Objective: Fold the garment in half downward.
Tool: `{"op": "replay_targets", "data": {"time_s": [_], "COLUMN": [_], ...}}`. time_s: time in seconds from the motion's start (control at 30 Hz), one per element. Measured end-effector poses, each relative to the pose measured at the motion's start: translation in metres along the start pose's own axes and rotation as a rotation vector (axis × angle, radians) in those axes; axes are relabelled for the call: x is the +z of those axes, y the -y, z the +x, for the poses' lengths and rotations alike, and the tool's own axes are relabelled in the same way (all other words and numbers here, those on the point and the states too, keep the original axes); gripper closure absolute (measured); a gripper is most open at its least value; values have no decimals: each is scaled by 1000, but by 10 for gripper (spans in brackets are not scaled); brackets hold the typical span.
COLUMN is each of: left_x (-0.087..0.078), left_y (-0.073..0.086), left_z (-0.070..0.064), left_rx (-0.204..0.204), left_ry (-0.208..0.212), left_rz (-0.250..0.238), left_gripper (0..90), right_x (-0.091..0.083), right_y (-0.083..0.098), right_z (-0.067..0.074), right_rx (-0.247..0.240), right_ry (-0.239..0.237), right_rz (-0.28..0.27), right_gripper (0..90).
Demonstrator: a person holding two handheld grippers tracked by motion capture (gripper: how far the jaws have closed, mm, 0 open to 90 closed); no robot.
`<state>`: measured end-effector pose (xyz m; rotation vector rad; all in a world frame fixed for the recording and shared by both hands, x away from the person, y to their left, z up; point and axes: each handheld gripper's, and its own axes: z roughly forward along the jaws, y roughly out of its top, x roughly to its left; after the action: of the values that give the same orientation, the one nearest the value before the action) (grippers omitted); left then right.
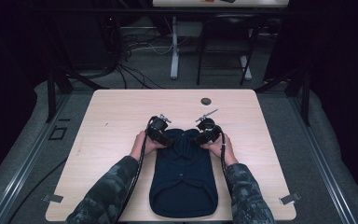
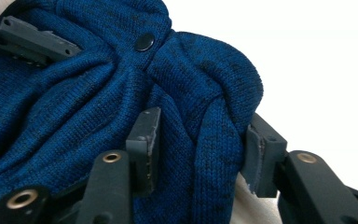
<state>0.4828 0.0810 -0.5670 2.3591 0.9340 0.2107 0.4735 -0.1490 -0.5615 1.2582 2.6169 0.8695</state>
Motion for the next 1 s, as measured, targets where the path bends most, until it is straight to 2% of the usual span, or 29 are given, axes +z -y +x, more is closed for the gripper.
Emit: {"op": "replay_targets", "data": {"time_s": [0.17,0.23,0.27,0.3,0.37,0.47,0.5,0.73,0.83,1.0], "left_x": [-2,-2,-2,-3,-3,-4,-4,-4,-5,-8], "left_y": [1,2,2,3,4,5,5,6,5,6], "left_z": [-3,-4,-5,-6,-6,-6,-6,-5,-6,-7], "left_rx": [-8,-6,-4,0,-4,-6,-6,3,3,18], "left_ry": [11,13,17,29,34,70,70,83,82,72], "left_rz": [-14,-18,-25,-30,-40,-46,-46,-48,-47,-58], "left_gripper": [361,377,402,459,517,606,627,652,652,650], "right_x": [0,0,-1,0,0,0,0,-2,-3,-6], "right_y": [2,2,3,4,5,7,7,6,6,6], "right_z": [1,0,0,0,0,2,3,7,7,12], "right_rx": [22,15,17,30,17,28,29,-11,-19,-61], "right_ry": [-16,-21,-25,-28,-21,-8,-6,30,28,64], "right_rz": [-22,-17,-16,-37,-44,-58,-57,-59,-62,-86], "right_gripper": [600,607,612,621,634,654,657,664,663,662]}}
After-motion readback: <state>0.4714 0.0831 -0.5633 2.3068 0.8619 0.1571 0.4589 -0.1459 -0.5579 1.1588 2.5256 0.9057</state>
